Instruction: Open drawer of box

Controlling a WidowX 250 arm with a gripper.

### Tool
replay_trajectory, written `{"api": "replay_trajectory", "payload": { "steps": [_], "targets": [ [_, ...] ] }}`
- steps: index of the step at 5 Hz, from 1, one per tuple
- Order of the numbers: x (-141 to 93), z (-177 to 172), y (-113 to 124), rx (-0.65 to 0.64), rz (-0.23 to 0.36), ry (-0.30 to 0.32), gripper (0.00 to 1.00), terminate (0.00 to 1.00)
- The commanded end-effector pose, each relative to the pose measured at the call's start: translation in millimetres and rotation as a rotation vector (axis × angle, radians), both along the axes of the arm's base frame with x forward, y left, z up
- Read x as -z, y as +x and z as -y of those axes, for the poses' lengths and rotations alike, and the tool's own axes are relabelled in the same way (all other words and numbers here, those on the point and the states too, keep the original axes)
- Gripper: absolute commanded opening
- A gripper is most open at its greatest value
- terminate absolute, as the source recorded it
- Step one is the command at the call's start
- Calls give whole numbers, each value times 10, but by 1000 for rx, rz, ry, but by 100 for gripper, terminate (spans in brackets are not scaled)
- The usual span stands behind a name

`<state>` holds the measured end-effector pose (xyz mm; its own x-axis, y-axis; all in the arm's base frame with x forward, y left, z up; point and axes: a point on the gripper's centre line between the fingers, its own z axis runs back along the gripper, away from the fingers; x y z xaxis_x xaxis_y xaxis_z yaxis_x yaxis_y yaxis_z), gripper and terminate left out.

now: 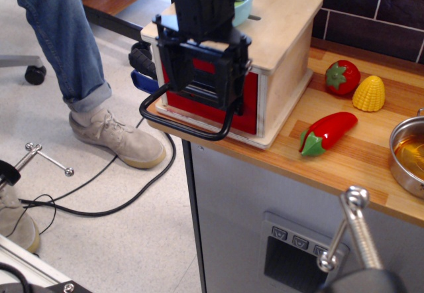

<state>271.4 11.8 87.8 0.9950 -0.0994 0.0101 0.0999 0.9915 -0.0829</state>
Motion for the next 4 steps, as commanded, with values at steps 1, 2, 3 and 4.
{"api": "replay_trajectory", "payload": {
  "steps": [1, 2, 3, 4],
  "targets": [
    [149, -154, 94, -8, 133, 80, 100, 0],
    [218, -205, 47, -13, 144, 97, 100, 0],
    [363, -224, -10, -14, 137, 135, 100, 0],
    [565, -186, -174, -8, 92, 183, 100, 0]
  ]
}}
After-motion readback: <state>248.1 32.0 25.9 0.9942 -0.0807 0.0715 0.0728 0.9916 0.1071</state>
